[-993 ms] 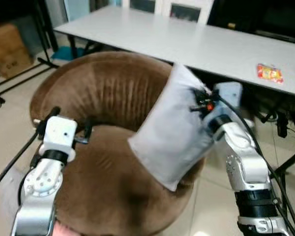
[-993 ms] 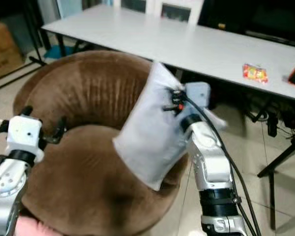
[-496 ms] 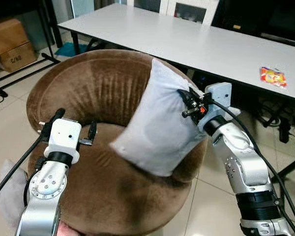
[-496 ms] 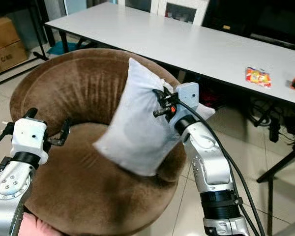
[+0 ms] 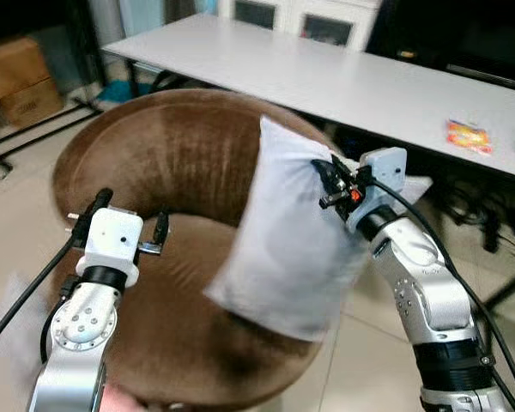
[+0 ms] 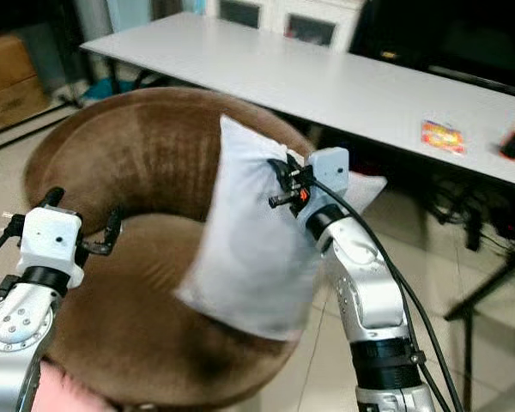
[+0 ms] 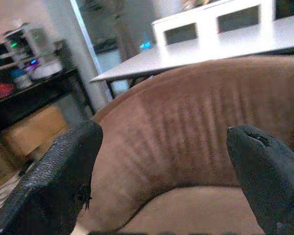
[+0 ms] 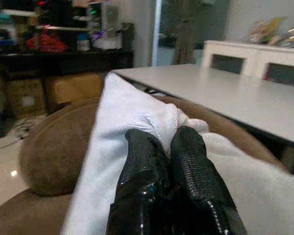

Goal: Move the pillow to the sofa from floor

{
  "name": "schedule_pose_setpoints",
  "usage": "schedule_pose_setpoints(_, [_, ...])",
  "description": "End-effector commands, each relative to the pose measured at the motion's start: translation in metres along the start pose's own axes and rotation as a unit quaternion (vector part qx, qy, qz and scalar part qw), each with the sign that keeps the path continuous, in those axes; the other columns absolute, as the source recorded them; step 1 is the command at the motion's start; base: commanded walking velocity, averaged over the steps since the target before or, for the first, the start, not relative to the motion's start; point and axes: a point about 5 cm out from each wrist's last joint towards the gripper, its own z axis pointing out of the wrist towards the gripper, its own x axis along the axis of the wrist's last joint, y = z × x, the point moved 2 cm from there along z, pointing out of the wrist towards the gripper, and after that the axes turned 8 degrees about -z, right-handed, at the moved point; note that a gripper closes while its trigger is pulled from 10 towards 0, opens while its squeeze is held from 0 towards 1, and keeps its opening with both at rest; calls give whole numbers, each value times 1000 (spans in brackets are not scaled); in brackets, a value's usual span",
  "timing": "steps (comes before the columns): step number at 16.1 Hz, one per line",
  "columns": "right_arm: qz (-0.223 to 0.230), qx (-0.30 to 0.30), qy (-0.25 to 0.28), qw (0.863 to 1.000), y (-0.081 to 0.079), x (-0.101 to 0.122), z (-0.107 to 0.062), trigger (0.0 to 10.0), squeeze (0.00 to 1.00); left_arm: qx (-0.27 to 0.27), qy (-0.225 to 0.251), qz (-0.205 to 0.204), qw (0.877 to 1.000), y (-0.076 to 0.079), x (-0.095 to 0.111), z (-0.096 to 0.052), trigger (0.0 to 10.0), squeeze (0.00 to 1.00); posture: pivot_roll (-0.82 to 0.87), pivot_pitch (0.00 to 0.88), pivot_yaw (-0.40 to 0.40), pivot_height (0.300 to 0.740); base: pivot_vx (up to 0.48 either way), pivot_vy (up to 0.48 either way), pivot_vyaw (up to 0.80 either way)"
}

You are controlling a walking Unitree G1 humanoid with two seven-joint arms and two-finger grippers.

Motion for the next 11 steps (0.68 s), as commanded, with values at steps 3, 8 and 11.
schedule_pose_setpoints(3, [-7,0,26,1000,0,15,1,10000,0,0,7,3,1000,1,3,-1,10000,0,-17,0,-84,740,0,0,0])
schedule_pose_setpoints(8, [-10,10,23,1000,-2,14,2,10000,0,5,8,0,1000,0,3,-1,10000,0,-12,0,-94,740,0,0,0])
schedule_pose_setpoints(11, [-11,9,23,1000,-2,14,2,10000,0,6,10,2,1000,1,4,-1,10000,0,-11,0,-96,740,0,-275,0])
